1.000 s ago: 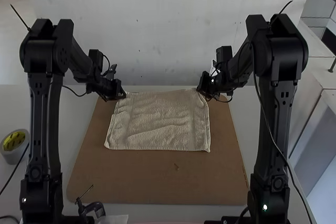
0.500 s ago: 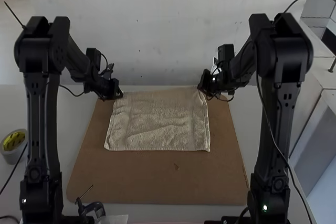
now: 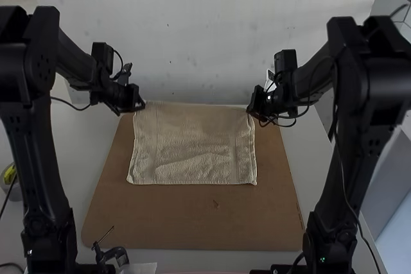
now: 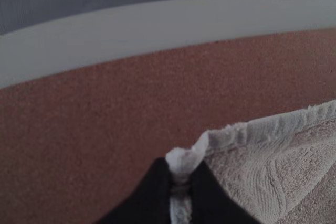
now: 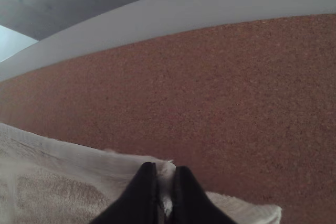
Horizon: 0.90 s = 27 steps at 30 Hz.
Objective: Fold the towel.
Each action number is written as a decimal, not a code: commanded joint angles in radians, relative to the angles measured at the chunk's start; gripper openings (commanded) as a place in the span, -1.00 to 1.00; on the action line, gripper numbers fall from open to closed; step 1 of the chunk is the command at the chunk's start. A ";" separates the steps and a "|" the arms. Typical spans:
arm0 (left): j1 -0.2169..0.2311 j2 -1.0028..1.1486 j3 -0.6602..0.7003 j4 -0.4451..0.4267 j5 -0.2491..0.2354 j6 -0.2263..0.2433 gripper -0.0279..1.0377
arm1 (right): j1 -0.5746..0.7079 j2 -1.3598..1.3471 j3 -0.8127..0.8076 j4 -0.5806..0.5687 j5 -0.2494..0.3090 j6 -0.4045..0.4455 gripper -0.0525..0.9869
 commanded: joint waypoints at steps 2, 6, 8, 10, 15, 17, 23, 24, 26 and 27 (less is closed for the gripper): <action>0.028 -0.085 -0.067 -0.023 -0.015 0.005 -0.90 | -0.023 -0.099 -0.025 -0.040 0.000 -0.029 -0.86; 0.038 -0.174 -0.140 -0.064 -0.015 0.017 -0.90 | -0.023 -0.182 -0.070 -0.080 0.000 -0.037 -0.86; 0.041 -0.224 -0.179 -0.064 -0.015 0.023 -0.90 | -0.021 -0.220 -0.094 -0.095 0.001 -0.043 -0.86; 0.043 -0.261 -0.204 -0.064 -0.015 0.028 -0.90 | -0.020 -0.240 -0.113 -0.097 0.001 -0.043 -0.86; 0.040 -0.292 -0.216 -0.072 -0.017 0.025 -0.90 | -0.018 -0.277 -0.130 -0.109 0.000 -0.040 -0.86; 0.035 -0.304 -0.222 -0.089 -0.021 0.025 -0.90 | -0.007 -0.313 -0.140 -0.139 0.001 -0.042 -0.86; 0.018 -0.326 -0.268 -0.116 -0.041 0.028 -0.92 | 0.005 -0.332 -0.177 -0.181 0.003 -0.043 -0.86; 0.015 -0.329 -0.276 -0.119 -0.041 0.028 -0.92 | 0.005 -0.339 -0.186 -0.182 0.001 -0.043 -0.86; 0.003 -0.349 -0.304 -0.119 -0.060 0.028 -0.92 | 0.005 -0.354 -0.206 -0.186 0.001 -0.040 -0.86; -0.003 -0.355 -0.319 -0.118 -0.067 0.028 -0.92 | 0.011 -0.363 -0.215 -0.195 0.003 -0.039 -0.86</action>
